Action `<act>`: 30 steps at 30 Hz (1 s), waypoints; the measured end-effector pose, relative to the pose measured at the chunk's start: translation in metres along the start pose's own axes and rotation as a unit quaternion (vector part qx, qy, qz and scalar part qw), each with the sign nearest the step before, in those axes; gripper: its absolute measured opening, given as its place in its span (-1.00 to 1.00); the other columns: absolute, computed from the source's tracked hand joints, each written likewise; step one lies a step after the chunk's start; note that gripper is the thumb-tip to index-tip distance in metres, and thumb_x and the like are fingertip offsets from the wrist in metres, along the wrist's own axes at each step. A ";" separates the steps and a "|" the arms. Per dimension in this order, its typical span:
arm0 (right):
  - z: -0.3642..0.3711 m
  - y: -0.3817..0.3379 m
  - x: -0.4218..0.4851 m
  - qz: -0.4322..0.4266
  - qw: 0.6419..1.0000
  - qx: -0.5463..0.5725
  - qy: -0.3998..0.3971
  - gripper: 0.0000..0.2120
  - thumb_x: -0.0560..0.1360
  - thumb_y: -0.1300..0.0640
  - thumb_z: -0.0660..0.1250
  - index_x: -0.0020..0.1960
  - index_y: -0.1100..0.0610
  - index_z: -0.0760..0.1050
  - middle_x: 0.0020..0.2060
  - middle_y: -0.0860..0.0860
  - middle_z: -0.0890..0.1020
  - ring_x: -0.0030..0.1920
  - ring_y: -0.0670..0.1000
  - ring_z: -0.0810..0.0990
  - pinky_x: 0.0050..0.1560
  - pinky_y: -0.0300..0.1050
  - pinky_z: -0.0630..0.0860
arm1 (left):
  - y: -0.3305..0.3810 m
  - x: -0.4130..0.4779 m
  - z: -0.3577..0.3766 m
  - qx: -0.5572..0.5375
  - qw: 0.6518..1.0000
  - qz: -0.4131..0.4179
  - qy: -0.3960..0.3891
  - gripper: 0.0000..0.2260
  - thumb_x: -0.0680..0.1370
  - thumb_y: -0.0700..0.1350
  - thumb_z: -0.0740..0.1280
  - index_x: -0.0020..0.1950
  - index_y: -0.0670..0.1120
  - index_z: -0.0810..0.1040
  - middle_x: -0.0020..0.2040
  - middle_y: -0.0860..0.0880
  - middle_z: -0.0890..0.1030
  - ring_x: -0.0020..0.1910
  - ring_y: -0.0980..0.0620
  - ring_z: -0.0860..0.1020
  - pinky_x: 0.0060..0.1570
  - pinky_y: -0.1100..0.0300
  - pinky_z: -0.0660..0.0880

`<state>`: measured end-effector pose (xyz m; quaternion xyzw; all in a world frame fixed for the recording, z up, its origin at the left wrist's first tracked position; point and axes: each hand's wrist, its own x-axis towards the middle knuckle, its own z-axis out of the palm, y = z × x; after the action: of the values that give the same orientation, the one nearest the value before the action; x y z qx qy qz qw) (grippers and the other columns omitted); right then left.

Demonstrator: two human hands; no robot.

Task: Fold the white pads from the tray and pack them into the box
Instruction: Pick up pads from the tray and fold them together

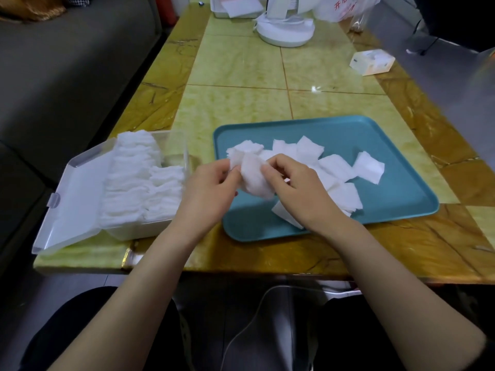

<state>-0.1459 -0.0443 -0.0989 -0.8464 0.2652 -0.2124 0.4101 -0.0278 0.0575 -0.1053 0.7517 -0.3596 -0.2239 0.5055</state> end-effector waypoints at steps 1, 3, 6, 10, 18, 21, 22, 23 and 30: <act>0.001 0.003 0.000 -0.006 1.000 -0.012 0.015 -0.82 0.58 0.07 0.19 -0.15 0.09 0.47 -0.29 -0.09 0.54 -0.26 -0.10 0.46 -0.16 -0.17 0.40 | 0.001 0.000 0.001 -0.014 1.000 -0.009 -0.011 -0.78 0.61 -0.10 0.22 -0.04 -0.16 0.63 -0.08 -0.26 0.64 -0.01 -0.19 0.60 0.02 -0.12 0.58; 0.002 0.006 0.001 -0.019 0.998 -0.027 0.051 -0.84 0.58 0.09 0.21 -0.12 0.10 0.50 -0.22 -0.04 0.59 -0.17 -0.04 0.50 -0.13 -0.16 0.43 | 0.003 -0.002 0.004 -0.031 0.999 -0.018 -0.025 -0.80 0.62 -0.14 0.21 -0.05 -0.05 0.63 -0.04 -0.19 0.66 0.01 -0.12 0.62 0.03 -0.02 0.59; -0.001 0.002 0.002 -0.036 0.995 -0.010 0.088 -0.88 0.57 0.11 0.23 -0.11 0.07 0.50 -0.21 -0.09 0.57 -0.16 -0.10 0.47 -0.17 -0.35 0.36 | 0.005 -0.004 0.005 -0.045 0.998 -0.028 -0.029 -0.82 0.58 -0.07 0.24 -0.08 -0.02 0.64 -0.04 -0.15 0.67 0.02 -0.07 0.62 0.02 0.00 0.59; -0.003 -0.007 0.001 -0.002 0.988 0.151 -0.011 -0.86 0.58 0.14 0.23 -0.08 0.15 0.54 -0.26 -0.09 0.55 -0.23 -0.13 0.45 -0.19 -0.27 0.37 | 0.007 -0.004 0.003 -0.065 0.997 -0.036 -0.027 -0.80 0.49 0.01 0.20 -0.11 0.06 0.63 -0.06 -0.09 0.69 0.03 -0.05 0.62 0.03 -0.01 0.59; 0.001 0.004 -0.001 0.003 0.998 -0.002 0.057 -0.87 0.57 0.04 0.23 -0.09 0.07 0.47 -0.28 -0.08 0.55 -0.29 -0.13 0.46 -0.21 -0.18 0.40 | 0.013 -0.007 0.006 -0.080 0.995 -0.042 -0.036 -0.70 0.62 -0.21 0.13 -0.10 0.02 0.62 -0.01 -0.11 0.66 0.03 -0.03 0.61 0.02 0.07 0.59; 0.000 0.004 -0.003 -0.005 0.996 -0.060 0.061 -0.87 0.57 -0.02 0.20 -0.08 0.02 0.44 -0.26 0.01 0.61 -0.25 -0.02 0.52 -0.14 0.00 0.46 | 0.013 -0.006 0.007 -0.088 0.994 -0.056 -0.034 -0.71 0.63 -0.20 0.12 -0.09 -0.17 0.63 0.01 -0.22 0.64 0.03 -0.11 0.60 0.04 0.01 0.59; 0.000 0.004 -0.004 -0.008 0.995 -0.084 0.059 -0.87 0.57 -0.03 0.19 -0.07 0.01 0.42 -0.27 0.03 0.62 -0.25 0.01 0.53 -0.14 0.03 0.45 | 0.014 -0.007 0.007 -0.094 0.993 -0.064 -0.032 -0.70 0.64 -0.16 0.12 -0.09 -0.23 0.61 0.02 -0.27 0.62 0.04 -0.15 0.59 0.05 -0.02 0.59; 0.000 0.003 -0.005 -0.013 0.993 -0.106 0.057 -0.87 0.57 -0.04 0.18 -0.06 0.00 0.40 -0.28 0.04 0.62 -0.25 0.02 0.54 -0.14 0.04 0.45 | 0.014 -0.006 0.007 -0.102 0.992 -0.070 -0.034 -0.67 0.65 -0.10 0.13 -0.10 -0.22 0.61 0.02 -0.27 0.62 0.05 -0.16 0.59 0.05 -0.02 0.59; -0.004 0.005 -0.005 -0.069 0.991 -0.111 0.032 -0.84 0.56 -0.03 0.22 -0.06 0.04 0.48 -0.28 -0.07 0.60 -0.22 0.03 0.57 -0.14 0.07 0.51 | 0.004 -0.007 0.007 0.035 0.999 0.017 -0.012 -0.49 0.35 0.26 0.26 -0.09 -0.17 0.63 -0.19 -0.22 0.65 -0.14 -0.21 0.61 -0.08 -0.21 0.54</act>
<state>-0.1528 -0.0460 -0.1013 -0.8957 0.2411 -0.2367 0.2892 -0.0385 0.0580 -0.1042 0.7600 -0.3860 -0.2117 0.4781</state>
